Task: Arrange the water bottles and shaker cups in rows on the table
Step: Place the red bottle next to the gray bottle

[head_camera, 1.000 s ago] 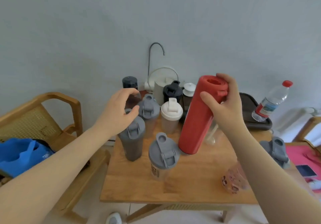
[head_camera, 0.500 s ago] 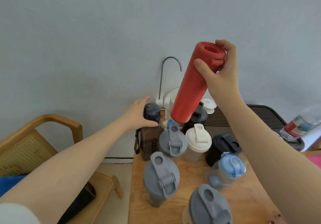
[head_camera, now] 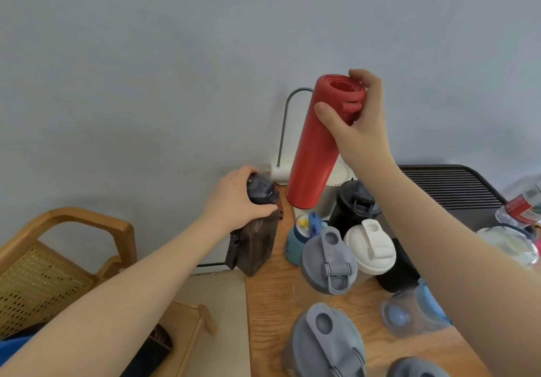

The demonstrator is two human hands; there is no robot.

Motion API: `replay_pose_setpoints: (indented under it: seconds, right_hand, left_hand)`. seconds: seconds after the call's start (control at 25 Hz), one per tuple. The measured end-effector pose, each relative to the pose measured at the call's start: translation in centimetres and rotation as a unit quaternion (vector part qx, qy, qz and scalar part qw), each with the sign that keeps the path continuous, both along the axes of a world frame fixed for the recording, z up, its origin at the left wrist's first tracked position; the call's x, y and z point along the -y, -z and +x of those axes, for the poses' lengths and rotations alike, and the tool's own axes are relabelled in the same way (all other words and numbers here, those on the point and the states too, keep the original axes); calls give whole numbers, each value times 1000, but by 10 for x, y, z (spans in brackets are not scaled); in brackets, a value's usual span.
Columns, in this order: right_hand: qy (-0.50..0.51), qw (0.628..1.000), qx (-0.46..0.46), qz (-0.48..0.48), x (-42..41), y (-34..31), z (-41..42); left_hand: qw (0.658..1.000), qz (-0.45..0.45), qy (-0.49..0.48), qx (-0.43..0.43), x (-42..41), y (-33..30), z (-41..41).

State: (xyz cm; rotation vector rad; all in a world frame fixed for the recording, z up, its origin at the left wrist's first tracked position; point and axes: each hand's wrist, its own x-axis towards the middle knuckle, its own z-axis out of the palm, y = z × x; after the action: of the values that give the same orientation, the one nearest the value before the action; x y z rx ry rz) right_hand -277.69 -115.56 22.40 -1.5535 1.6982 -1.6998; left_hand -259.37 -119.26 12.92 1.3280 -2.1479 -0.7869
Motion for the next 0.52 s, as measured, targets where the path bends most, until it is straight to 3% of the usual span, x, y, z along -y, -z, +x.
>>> replay_pose_setpoints:
  seconds: [0.24,0.52]
  right_hand:
    - [-34,983,-103,148,23,50,12]
    - [-103,941,-209,245,23,97,15]
  left_hand:
    - [991,-44,-123,-24,10,9,3]
    - [992,-31,-103,-71,14,14,1]
